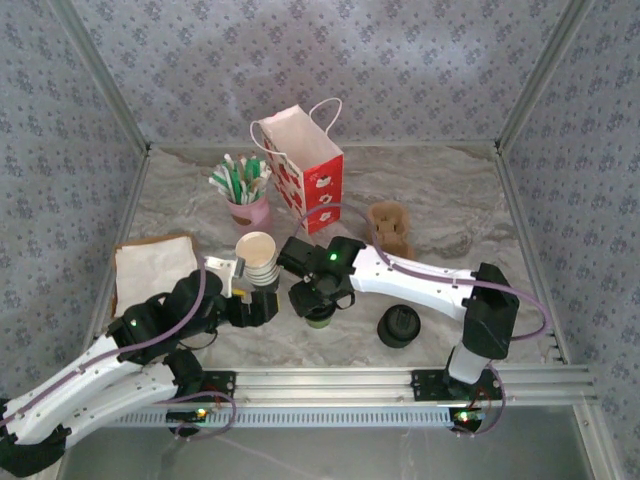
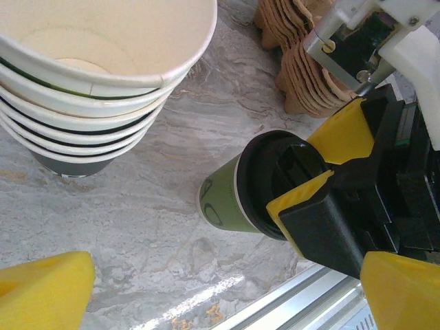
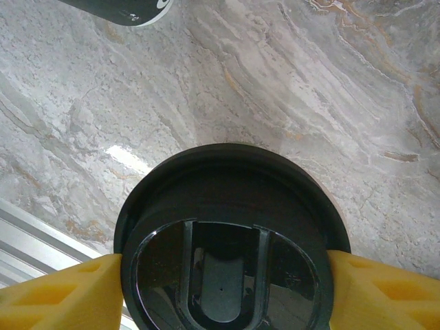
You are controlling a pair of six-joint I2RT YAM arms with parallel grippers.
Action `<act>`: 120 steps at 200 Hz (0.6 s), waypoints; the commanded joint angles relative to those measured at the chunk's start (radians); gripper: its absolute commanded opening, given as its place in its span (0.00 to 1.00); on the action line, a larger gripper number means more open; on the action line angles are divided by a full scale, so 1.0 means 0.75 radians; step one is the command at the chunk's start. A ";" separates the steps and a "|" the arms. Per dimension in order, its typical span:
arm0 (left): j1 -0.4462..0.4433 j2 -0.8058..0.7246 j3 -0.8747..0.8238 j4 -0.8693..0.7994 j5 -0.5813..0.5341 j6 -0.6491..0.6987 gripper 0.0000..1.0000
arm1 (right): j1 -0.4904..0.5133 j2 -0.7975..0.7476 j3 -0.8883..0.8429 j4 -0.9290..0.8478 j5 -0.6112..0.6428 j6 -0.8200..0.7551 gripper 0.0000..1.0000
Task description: Pack the takeout coffee
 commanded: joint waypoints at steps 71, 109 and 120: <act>0.013 0.009 -0.009 0.026 0.026 -0.012 0.99 | 0.013 0.056 0.094 -0.164 -0.014 0.022 0.81; 0.016 0.021 -0.011 0.038 0.034 -0.008 0.99 | 0.013 0.047 0.106 -0.166 -0.012 0.024 0.83; 0.016 0.024 -0.009 0.039 0.036 -0.008 0.99 | 0.013 0.042 0.112 -0.172 -0.011 0.022 0.84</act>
